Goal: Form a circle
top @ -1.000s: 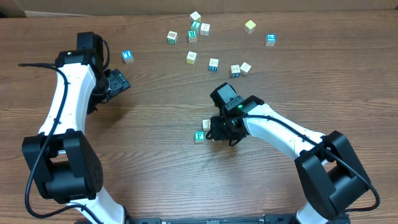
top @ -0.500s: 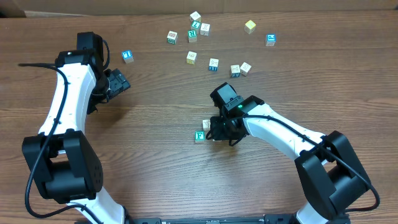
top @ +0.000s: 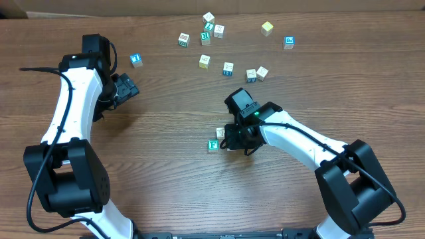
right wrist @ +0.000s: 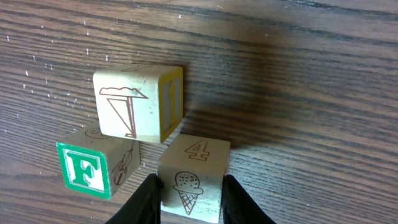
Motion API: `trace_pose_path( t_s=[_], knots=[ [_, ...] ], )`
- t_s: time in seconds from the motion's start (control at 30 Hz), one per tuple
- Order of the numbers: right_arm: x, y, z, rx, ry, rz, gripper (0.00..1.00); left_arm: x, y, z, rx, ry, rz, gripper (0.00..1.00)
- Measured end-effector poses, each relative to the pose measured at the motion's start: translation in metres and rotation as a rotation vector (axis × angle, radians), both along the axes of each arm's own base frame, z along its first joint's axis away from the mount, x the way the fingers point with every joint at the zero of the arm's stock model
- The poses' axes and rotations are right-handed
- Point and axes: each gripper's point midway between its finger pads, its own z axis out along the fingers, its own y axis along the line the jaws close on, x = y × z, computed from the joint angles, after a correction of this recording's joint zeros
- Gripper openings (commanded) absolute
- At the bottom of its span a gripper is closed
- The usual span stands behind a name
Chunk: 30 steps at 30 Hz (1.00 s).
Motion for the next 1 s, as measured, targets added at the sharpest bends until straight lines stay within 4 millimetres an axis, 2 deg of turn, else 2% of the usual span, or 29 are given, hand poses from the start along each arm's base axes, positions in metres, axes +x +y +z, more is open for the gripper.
trace_pose_path(
  t_s=[0.1,0.43,0.73,1.0],
  knots=[
    [0.0,-0.0001,0.0,0.0,0.0,0.0,0.27,0.0,0.0,0.0,0.0,0.0,0.0,1.0],
    [0.0017,-0.0014,-0.0002,-0.009,-0.009,0.001,0.43,0.0,0.0,0.0,0.0,0.0,0.0,1.0],
    [0.0024,-0.0024,-0.0004,-0.015,-0.013,-0.001,0.48,0.0,0.0,0.0,0.0,0.0,0.0,1.0],
    [0.0022,-0.0025,-0.0002,-0.016,-0.012,0.0,0.47,0.0,0.0,0.0,0.0,0.0,0.0,1.0]
  ],
)
